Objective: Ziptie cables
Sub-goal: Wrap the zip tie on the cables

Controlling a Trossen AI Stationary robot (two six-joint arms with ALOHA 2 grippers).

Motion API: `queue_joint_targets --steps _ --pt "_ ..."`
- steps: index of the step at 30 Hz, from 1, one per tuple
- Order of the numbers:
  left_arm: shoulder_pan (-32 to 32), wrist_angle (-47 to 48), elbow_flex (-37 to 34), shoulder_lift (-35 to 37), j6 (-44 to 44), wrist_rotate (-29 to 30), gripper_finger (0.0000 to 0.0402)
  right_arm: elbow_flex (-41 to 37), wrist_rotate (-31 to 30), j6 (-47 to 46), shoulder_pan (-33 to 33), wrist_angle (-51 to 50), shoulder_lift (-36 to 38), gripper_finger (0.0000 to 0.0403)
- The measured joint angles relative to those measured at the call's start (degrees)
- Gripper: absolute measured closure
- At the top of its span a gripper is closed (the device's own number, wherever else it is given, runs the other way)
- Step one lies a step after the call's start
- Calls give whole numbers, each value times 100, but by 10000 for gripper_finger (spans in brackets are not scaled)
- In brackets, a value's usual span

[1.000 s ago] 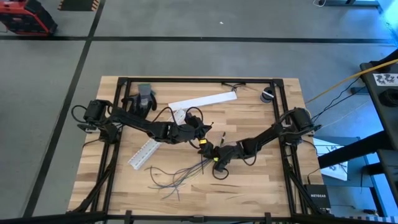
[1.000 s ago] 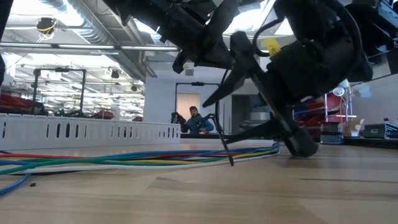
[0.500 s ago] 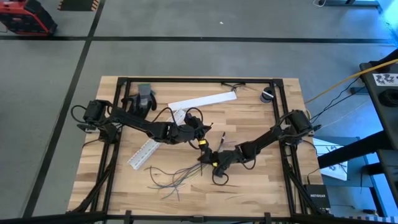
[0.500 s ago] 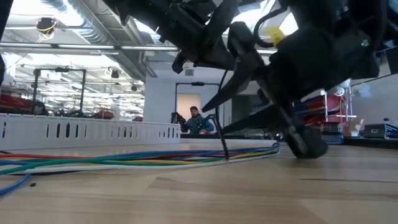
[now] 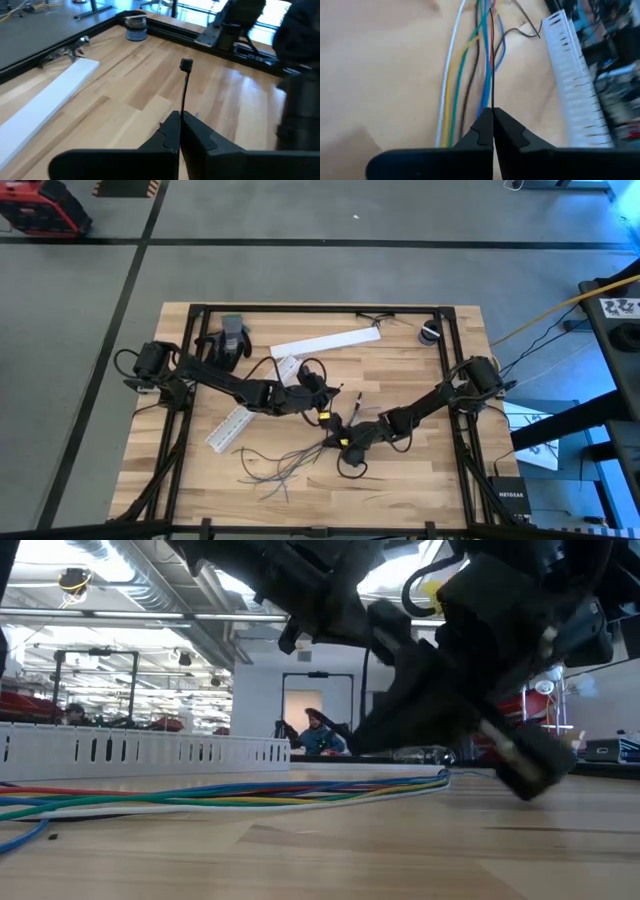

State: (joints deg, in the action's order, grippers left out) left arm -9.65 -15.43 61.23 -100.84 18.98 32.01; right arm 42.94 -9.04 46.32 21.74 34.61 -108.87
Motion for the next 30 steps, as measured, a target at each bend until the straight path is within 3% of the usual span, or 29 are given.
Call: queue_joint_targets --steps 5,13,18,24,27,30 --pt "-160 -17 0 0 -413 47 402 -179 601 -1342 22 240 434 402" --pt "-584 16 0 0 -1801 465 402 -946 755 -3165 44 1276 1020 402" --pt "-684 -5 2 2 -2321 496 402 -1264 769 -4822 42 1920 1313 403" --pt "-768 -127 2 24 -2832 622 401 -1458 866 -5993 44 2725 1355 403" --pt "-830 -329 2 24 -3056 731 401 -1842 683 -6526 63 3506 1356 403" --pt "-880 -734 4 24 -3232 817 401 -2271 51 -6885 254 4321 1352 403"
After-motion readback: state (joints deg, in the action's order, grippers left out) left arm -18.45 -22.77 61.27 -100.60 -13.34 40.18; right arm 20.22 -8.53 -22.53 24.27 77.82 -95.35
